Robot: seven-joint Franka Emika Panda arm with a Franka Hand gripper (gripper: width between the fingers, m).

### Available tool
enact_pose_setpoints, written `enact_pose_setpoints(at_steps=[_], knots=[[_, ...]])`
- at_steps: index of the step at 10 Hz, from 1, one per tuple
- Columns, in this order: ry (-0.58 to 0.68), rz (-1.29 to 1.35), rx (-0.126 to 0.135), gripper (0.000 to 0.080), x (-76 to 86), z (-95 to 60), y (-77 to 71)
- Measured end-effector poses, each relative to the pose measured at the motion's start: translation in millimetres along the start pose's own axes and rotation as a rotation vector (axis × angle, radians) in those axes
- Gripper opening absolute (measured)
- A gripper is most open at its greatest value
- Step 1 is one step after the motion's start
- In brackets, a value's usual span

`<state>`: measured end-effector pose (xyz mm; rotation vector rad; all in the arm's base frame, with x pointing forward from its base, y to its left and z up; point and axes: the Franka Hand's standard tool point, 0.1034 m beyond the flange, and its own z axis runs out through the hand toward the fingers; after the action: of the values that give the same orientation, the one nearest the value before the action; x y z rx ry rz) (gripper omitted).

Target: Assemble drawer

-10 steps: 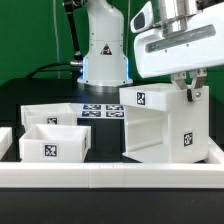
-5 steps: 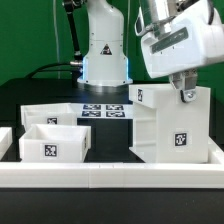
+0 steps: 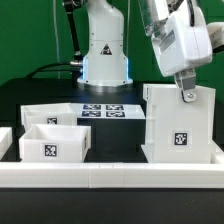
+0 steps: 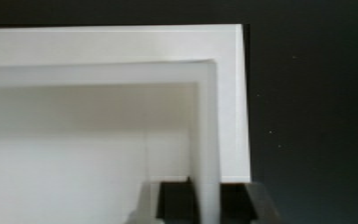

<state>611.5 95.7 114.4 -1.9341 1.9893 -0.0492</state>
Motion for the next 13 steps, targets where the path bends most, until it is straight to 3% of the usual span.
enact_pose_setpoints(at_steps=[4, 6, 9, 11, 12, 13], knots=[[-0.009, 0.006, 0.014, 0.0044, 0.0, 7.8, -20.8], [-0.022, 0.011, -0.006, 0.0044, -3.3, 10.8, -22.4], [-0.025, 0.002, -0.011, 0.0044, -4.4, 12.4, -23.0], [-0.025, -0.008, -0.011, 0.0339, -4.8, 12.3, -22.9], [-0.026, -0.049, -0.015, 0.0339, -5.4, 10.7, -20.3], [-0.034, -0.094, -0.029, 0.0534, -7.6, 6.4, -16.5]])
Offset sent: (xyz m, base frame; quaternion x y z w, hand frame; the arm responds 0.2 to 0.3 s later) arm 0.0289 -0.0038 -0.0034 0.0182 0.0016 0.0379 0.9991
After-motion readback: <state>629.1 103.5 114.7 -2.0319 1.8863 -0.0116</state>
